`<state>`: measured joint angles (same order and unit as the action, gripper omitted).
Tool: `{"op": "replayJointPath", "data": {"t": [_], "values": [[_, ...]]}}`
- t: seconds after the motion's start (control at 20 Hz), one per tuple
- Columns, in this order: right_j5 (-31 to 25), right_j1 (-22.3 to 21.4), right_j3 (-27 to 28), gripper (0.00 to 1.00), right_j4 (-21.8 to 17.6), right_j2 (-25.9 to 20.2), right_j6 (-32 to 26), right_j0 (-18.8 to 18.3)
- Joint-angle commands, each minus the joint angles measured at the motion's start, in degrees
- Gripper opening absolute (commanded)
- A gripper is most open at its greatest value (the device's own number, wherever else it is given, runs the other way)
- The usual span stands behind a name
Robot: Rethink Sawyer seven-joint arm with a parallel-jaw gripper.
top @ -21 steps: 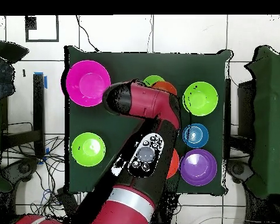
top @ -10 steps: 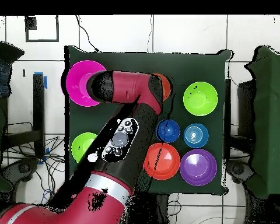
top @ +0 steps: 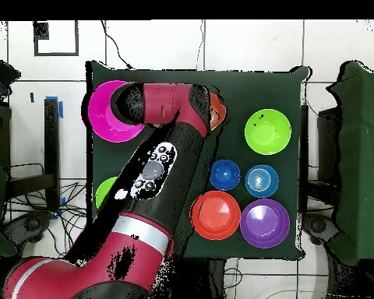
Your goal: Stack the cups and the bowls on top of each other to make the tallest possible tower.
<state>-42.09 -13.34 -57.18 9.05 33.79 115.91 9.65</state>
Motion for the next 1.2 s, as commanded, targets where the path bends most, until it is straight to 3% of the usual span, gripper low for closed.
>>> {"op": "replayJointPath", "data": {"t": [0.05,0.3,0.85,1.2], "values": [[-4.11,0.86,2.42,0.0,0.0,-2.84,7.73,-2.33],[-0.74,-0.49,-0.07,0.0,-1.11,-4.29,4.5,-4.5],[1.24,-0.47,-1.46,0.0,-2.12,-3.83,5.39,-5.02],[-1.42,3.07,3.48,0.0,-1.1,-1.64,8.74,-4.44]]}}
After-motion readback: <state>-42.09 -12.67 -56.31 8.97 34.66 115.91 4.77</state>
